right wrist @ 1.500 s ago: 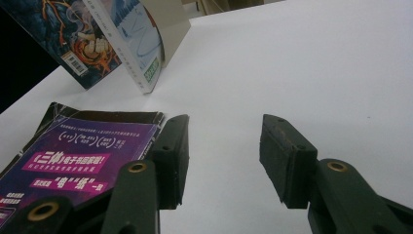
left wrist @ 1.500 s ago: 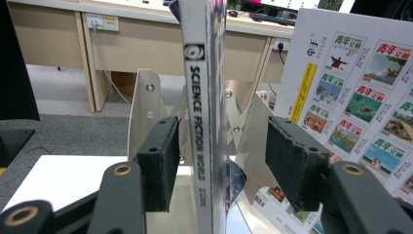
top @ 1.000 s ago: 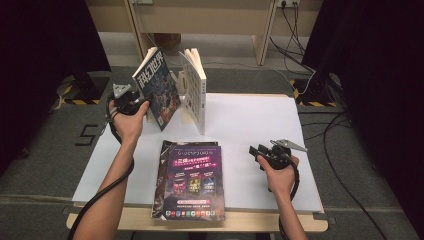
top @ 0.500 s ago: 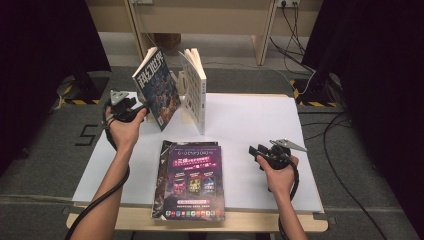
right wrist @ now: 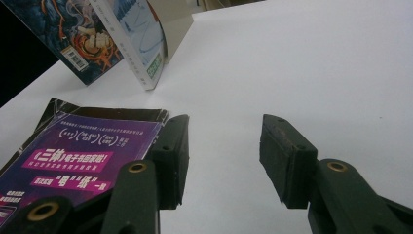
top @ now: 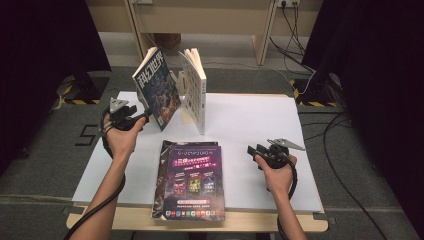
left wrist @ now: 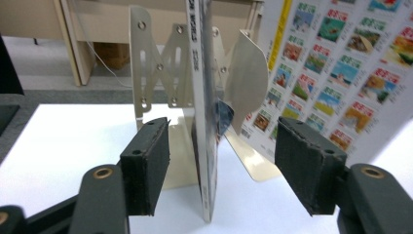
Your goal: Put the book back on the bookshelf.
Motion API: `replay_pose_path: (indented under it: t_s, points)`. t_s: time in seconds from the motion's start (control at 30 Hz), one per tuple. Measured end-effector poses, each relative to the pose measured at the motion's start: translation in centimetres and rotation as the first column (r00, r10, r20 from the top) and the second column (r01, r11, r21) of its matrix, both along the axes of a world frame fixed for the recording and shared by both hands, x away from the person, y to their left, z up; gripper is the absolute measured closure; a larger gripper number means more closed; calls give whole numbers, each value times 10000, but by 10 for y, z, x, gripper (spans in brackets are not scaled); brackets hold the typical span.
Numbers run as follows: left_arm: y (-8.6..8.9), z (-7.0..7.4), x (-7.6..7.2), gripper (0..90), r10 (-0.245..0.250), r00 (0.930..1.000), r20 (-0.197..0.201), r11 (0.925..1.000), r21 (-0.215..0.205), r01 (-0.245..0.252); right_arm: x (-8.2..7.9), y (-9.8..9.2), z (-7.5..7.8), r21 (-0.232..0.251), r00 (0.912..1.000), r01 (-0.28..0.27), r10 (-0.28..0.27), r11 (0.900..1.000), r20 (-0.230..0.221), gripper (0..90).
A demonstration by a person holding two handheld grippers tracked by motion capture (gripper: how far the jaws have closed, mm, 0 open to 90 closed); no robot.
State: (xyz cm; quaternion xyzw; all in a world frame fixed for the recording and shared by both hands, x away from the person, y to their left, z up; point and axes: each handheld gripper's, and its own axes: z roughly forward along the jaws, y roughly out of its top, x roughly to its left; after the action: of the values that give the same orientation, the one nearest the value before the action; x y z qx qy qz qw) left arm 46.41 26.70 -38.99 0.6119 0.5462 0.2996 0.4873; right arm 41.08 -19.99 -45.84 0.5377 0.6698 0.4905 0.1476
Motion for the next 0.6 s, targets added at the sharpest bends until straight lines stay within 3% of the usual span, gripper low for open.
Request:
replay_pose_path:
  t_s: [0.27,0.37,0.5,0.6]
  points:
    - [-3,-12,-18,397,-526,9973,-515,9985,99,532,4,14,-1,-118,9992,-98,94,9999,-393,546]
    - [-8,-19,-24,404,-956,9917,-854,9953,78,967,6,22,-1,-207,9977,-239,225,9995,-647,546]
    - [-12,-24,-30,407,-1127,9889,-966,9933,129,1144,10,31,-1,-420,9956,-532,498,9977,-794,547]
    - [-16,-29,-35,407,-1419,9825,-1204,9894,126,1444,14,37,-1,-478,9937,-690,644,9965,-922,546]
